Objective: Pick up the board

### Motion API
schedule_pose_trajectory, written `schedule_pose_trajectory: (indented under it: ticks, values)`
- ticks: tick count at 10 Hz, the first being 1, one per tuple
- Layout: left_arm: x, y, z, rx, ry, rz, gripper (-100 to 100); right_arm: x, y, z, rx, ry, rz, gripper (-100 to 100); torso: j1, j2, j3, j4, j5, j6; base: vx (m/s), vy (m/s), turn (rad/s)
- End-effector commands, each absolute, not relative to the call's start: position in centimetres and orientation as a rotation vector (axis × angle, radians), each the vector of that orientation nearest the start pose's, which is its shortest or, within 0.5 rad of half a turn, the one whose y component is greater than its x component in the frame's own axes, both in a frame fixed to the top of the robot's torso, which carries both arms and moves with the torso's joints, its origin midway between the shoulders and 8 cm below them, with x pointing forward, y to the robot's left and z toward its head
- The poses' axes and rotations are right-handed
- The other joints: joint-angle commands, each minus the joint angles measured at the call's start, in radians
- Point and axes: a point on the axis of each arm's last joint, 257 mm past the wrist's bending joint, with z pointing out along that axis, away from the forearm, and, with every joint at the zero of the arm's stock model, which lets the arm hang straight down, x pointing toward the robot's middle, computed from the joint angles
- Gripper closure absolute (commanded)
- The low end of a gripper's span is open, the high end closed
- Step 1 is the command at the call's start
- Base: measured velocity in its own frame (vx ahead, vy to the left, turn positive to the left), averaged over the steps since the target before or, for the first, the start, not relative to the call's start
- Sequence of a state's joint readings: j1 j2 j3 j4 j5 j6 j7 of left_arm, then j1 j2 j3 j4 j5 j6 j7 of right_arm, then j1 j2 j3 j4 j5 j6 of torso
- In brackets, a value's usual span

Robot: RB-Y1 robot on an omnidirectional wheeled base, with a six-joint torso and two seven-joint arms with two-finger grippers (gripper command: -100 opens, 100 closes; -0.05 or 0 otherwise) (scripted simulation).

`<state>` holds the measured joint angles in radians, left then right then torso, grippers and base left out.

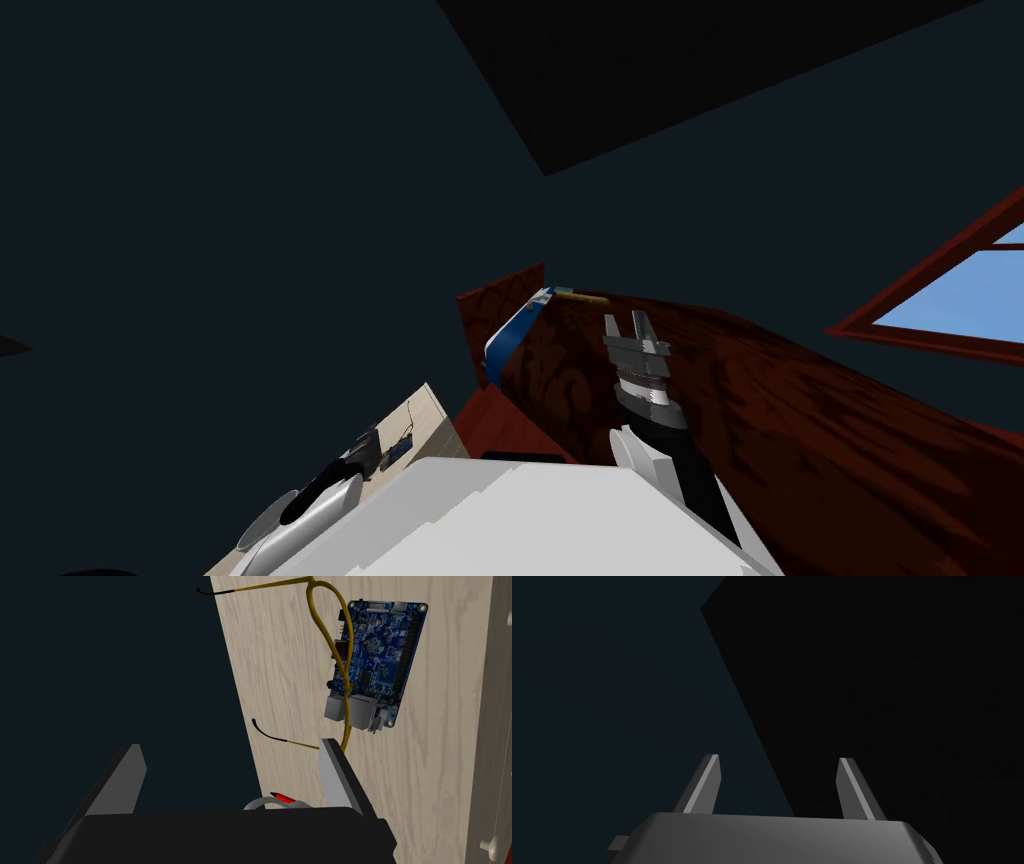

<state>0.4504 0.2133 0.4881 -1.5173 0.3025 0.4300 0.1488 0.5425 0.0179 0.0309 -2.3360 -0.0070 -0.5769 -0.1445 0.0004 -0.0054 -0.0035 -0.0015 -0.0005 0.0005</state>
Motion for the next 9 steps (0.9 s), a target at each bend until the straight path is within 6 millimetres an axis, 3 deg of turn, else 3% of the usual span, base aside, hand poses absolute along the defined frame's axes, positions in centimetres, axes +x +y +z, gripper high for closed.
schedule_pose_trajectory:
  ticks: [1, 9]
  values:
    - [21.1, 57.0, -46.7, -2.213, 0.95, -0.384, -100, 31.7, -27.2, 5.0, 0.649, 0.489, 1.477, 0, 0.0, 0.0, 0.0, 0.0, 0.0, 0.0, 0.083, -0.022, 0.048]
    - [17.1, 54.6, -52.4, -2.479, 0.984, -0.263, -100, 31.7, -27.2, 5.0, 0.649, 0.489, 1.477, 0, 0.002, -0.002, -0.001, -0.001, 0.001, 0.0, 0.088, -0.007, 0.047]
